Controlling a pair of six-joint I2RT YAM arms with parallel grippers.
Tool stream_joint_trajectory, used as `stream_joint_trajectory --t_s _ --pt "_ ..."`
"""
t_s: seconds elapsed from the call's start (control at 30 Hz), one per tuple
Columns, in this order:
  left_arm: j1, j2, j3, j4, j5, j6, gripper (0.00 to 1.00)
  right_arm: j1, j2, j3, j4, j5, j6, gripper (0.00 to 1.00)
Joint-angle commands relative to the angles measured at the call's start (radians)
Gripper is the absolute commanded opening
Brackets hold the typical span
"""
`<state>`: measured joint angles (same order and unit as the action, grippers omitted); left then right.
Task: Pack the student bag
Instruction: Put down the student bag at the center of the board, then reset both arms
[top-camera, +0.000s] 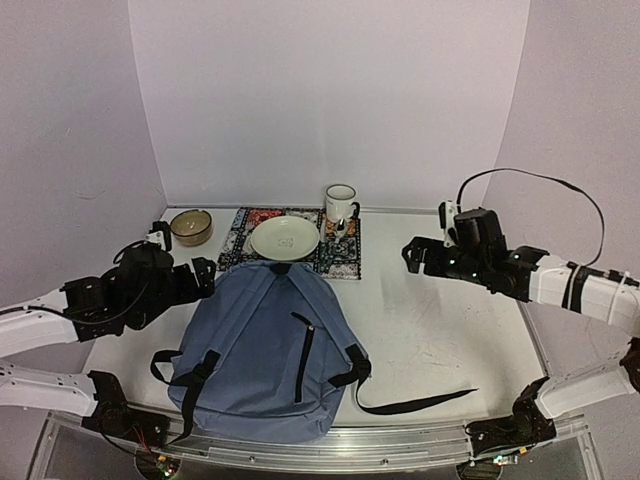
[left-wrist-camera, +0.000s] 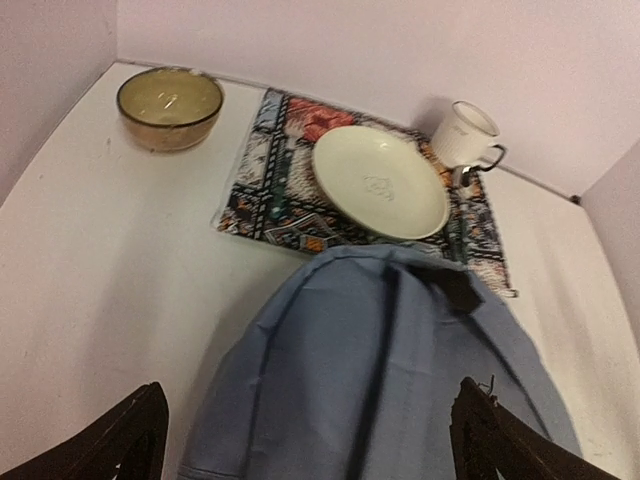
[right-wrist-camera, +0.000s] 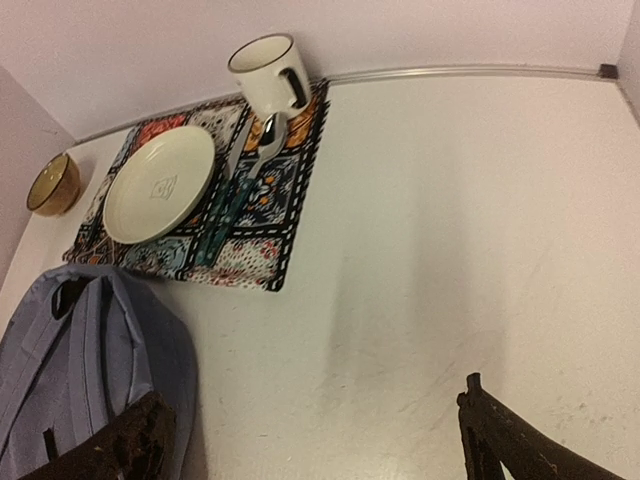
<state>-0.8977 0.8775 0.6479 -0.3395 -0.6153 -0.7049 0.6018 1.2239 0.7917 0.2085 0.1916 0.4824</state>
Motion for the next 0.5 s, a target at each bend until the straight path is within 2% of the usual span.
stream_joint_trajectory --t_s 0.0,0.1,0.2,0.33,0.47 --pt "0.274 0.027 0.007 0.077 0.251 0.044 1.00 -0.066 -0.141 -0.043 -0.039 0.128 -0.051 0.98" --pt "0.503 0.007 -0.002 0.081 0.406 0.056 0.99 -0.100 -0.244 -0.067 -0.072 0.205 -0.072 0.98" --pt "0.620 -0.057 0.014 0.048 0.434 0.072 1.00 -0.104 -0.356 -0.075 -0.121 0.287 -0.095 0.98" --pt "0.633 -0.177 0.107 -0.051 0.341 0.142 0.99 -0.103 -0.537 -0.072 -0.200 0.363 -0.120 0.98" --pt "0.633 -0.348 0.164 -0.078 0.245 0.246 1.00 -0.104 -0.697 -0.073 -0.265 0.386 -0.173 0.98"
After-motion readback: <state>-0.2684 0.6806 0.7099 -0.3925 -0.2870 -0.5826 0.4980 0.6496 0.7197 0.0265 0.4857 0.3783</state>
